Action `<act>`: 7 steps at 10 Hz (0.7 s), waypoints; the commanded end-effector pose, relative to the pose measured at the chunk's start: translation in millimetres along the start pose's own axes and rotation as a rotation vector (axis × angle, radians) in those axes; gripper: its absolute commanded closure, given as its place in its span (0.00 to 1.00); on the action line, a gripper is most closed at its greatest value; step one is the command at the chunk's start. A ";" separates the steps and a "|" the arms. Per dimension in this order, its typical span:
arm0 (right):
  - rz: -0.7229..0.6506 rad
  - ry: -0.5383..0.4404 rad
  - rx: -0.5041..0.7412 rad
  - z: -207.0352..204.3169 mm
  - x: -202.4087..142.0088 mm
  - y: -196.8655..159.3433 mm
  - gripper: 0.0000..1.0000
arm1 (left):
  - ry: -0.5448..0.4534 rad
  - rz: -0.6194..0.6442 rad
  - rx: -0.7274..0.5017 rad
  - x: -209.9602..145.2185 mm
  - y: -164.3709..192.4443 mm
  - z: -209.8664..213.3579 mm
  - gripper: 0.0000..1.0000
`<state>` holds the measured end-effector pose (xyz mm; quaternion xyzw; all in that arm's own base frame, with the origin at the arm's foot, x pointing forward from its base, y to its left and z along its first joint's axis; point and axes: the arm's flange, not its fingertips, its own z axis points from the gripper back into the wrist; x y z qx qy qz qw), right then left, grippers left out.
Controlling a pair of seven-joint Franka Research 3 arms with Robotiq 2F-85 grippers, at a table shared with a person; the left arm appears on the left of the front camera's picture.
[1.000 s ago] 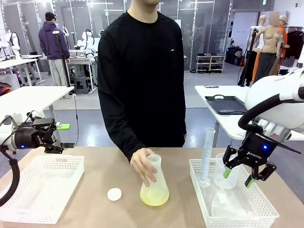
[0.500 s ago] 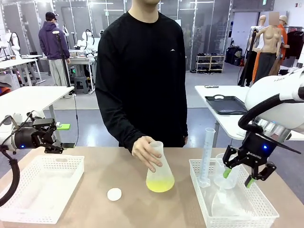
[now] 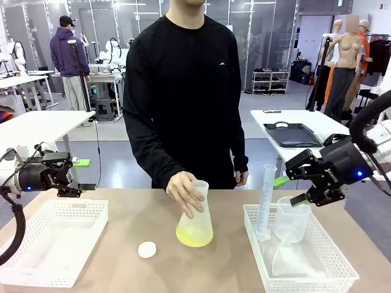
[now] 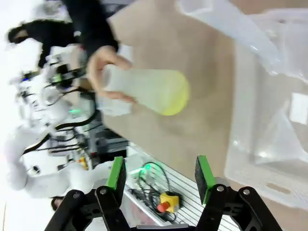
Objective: Prepare the solutions needed for the experiment.
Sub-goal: When the human places the Big flask in the center of the table, pick up the Big flask and place it in the left Organizing basket.
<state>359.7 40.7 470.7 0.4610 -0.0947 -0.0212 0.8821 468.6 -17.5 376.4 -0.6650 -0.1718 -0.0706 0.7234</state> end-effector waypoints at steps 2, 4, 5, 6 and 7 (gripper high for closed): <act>0.040 0.163 0.311 -22.4 21.0 -40.8 0.27 | 0.008 -0.006 0.002 -1.0 -2.7 0.8 0.00; -0.012 0.202 0.518 -29.3 29.2 -54.0 0.27 | 0.008 -0.006 0.002 -1.0 -2.7 0.8 0.00; -0.037 0.194 0.532 -31.6 29.8 -57.8 0.27 | 0.008 -0.006 0.002 -1.0 -2.7 0.8 0.00; -0.046 0.186 0.552 -32.4 29.0 -59.5 0.27 | 0.008 -0.006 0.002 -1.0 -2.7 0.8 0.00; -0.049 0.195 0.576 -34.9 29.1 -61.6 0.27 | 0.008 -0.006 0.002 -1.0 -2.7 0.8 0.00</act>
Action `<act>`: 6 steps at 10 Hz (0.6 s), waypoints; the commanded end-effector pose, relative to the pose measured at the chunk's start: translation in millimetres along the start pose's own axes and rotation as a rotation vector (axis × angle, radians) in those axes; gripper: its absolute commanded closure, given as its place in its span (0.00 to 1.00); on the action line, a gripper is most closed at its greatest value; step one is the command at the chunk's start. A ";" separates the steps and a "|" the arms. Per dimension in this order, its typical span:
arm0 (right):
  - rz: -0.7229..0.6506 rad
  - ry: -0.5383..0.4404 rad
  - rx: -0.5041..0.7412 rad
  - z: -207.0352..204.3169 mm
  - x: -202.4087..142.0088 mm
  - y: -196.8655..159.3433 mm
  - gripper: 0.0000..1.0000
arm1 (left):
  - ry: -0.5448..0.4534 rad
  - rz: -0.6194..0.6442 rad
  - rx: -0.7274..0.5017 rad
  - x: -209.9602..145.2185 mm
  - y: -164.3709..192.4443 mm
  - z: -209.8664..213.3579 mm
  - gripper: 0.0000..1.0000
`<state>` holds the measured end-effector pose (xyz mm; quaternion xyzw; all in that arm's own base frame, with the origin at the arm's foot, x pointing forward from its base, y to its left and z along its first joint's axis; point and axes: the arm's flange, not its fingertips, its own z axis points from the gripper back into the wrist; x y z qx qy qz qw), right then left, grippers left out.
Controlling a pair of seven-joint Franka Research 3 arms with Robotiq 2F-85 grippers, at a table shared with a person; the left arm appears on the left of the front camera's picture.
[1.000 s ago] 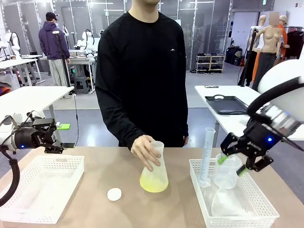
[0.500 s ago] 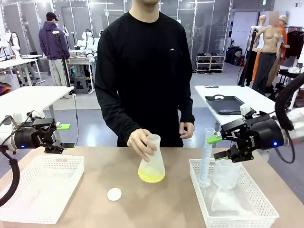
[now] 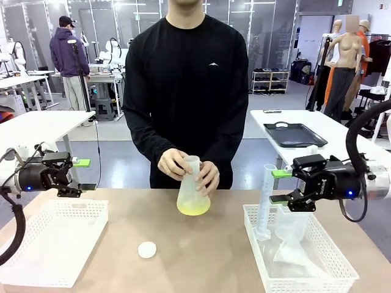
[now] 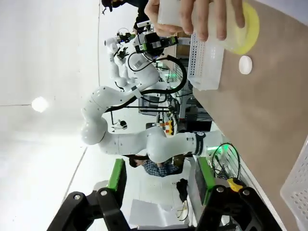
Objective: Prepare the solutions needed for the experiment.
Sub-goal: When the human places the Big flask in the center of the table, pick up the Big flask and place it in the left Organizing basket.
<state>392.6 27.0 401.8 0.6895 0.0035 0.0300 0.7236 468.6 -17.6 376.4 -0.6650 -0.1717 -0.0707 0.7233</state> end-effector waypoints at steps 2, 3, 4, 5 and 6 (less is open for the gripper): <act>-0.013 -0.010 0.038 -8.0 8.6 -1.3 0.27 | 0.007 -0.006 0.002 -1.0 -2.6 0.9 0.00; -0.028 -0.019 0.054 -10.9 10.4 -3.1 0.27 | 0.007 -0.006 0.002 -1.0 -2.6 0.9 0.00; -0.042 -0.036 0.069 -12.0 11.9 -4.0 0.27 | 0.007 -0.006 0.002 -1.0 -2.6 0.9 0.00; -0.060 -0.067 0.056 -11.0 13.6 -1.7 0.27 | 0.007 -0.006 0.002 -1.0 -2.6 0.9 0.00; -0.079 -0.055 0.056 -7.9 15.8 3.4 0.27 | 0.007 -0.006 0.002 -1.0 -2.6 0.9 0.00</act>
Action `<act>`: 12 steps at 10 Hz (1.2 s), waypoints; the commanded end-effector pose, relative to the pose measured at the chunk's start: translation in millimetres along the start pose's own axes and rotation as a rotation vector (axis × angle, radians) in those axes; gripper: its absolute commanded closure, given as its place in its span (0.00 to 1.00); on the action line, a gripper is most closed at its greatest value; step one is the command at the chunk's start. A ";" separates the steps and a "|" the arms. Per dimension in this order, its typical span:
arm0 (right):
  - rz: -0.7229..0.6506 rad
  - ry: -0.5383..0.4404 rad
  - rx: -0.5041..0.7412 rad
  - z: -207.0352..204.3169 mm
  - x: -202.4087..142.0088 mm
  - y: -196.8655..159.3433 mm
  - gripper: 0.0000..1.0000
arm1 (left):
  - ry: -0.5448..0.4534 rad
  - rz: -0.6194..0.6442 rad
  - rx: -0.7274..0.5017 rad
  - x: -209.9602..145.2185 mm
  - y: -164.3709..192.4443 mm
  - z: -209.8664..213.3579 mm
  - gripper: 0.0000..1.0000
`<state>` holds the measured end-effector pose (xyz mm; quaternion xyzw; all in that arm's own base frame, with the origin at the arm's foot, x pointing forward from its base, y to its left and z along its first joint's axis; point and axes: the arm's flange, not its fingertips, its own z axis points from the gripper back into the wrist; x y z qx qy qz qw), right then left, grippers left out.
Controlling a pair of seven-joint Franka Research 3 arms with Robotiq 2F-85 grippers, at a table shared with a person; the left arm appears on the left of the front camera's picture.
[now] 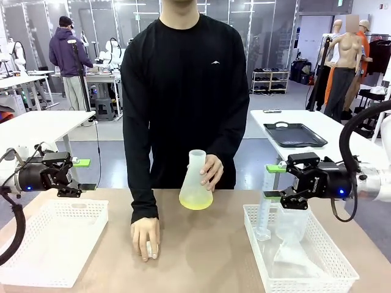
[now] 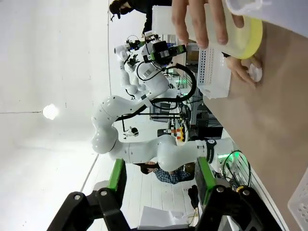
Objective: Prepare the solutions needed for the experiment.
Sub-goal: When the human places the Big flask in the center of the table, pick up the Big flask and place it in the left Organizing basket.
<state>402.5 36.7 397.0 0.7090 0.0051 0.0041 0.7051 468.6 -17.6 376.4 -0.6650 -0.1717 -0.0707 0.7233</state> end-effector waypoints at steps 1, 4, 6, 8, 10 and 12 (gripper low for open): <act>0.010 0.008 -0.002 -1.5 -1.2 -1.2 0.27 | 0.007 -0.006 0.002 -1.0 -2.6 0.9 0.00; 0.010 0.008 -0.002 -1.5 -1.2 -1.2 0.27 | 0.007 -0.006 0.002 -1.0 -2.6 0.9 0.00; 0.010 0.008 -0.002 -1.5 -1.2 -1.2 0.27 | 0.007 -0.006 0.002 -1.0 -2.6 0.9 0.00; 0.010 0.008 -0.002 -1.5 -1.2 -1.2 0.27 | 0.007 -0.006 0.002 -1.0 -2.6 0.9 0.00; 0.010 0.008 -0.002 -1.5 -1.2 -1.2 0.27 | 0.007 -0.006 0.002 -1.0 -2.6 0.9 0.00; 0.010 0.008 -0.002 -1.5 -1.2 -1.2 0.27 | 0.007 -0.006 0.002 -1.0 -2.6 0.9 0.00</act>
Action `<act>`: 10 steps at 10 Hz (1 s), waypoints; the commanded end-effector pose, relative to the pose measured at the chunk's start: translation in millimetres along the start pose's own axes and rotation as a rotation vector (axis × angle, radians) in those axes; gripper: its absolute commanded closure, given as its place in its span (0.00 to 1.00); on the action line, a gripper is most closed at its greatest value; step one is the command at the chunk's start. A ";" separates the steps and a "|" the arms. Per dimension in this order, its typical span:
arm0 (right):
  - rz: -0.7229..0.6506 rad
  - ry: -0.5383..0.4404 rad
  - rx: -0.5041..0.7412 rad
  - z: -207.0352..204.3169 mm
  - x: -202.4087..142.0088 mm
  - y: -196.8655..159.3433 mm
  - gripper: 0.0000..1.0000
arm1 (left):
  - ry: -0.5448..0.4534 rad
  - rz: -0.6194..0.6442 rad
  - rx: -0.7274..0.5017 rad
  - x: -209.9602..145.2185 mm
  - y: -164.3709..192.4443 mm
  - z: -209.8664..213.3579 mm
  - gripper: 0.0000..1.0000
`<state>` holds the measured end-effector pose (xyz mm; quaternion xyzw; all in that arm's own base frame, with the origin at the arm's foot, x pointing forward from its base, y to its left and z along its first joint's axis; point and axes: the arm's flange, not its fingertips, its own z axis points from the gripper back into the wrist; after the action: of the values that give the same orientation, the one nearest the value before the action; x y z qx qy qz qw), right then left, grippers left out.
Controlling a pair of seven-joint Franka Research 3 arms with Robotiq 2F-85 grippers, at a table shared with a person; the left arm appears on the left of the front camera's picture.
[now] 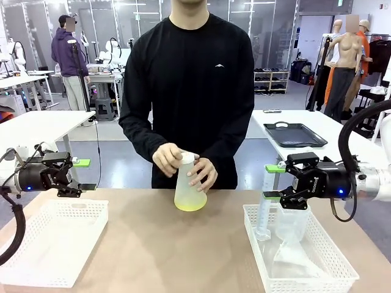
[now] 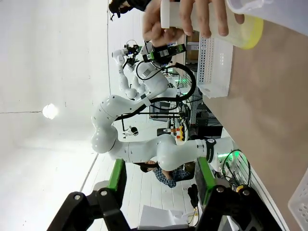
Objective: Prepare the solutions needed for the experiment.
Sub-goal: When the human places the Big flask in the center of the table, pick up the Big flask and place it in the left Organizing basket.
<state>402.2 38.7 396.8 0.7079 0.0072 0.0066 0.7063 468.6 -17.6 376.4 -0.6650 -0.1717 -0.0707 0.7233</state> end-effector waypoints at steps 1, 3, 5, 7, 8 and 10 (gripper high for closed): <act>0.009 0.001 0.001 0.5 -0.9 -1.0 0.27 | 0.007 -0.006 0.002 -1.0 -2.6 0.9 0.00; 0.009 0.001 0.001 0.5 -0.9 -1.0 0.27 | 0.007 -0.006 0.002 -1.0 -2.6 0.9 0.00; 0.009 0.001 0.001 0.5 -0.9 -1.0 0.27 | 0.007 -0.006 0.002 -1.0 -2.6 0.9 0.00; 0.009 0.001 0.001 0.5 -0.9 -1.0 0.27 | 0.007 -0.006 0.002 -1.0 -2.6 0.9 0.00; 0.009 0.001 0.001 0.5 -0.9 -1.0 0.27 | 0.007 -0.006 0.002 -1.0 -2.6 0.9 0.00; 0.009 0.001 0.001 0.5 -0.9 -1.0 0.27 | 0.007 -0.006 0.002 -1.0 -2.6 0.9 0.00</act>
<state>402.2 38.3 396.8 0.7078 0.0068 0.0063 0.7063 468.6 -17.6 376.4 -0.6650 -0.1717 -0.0707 0.7233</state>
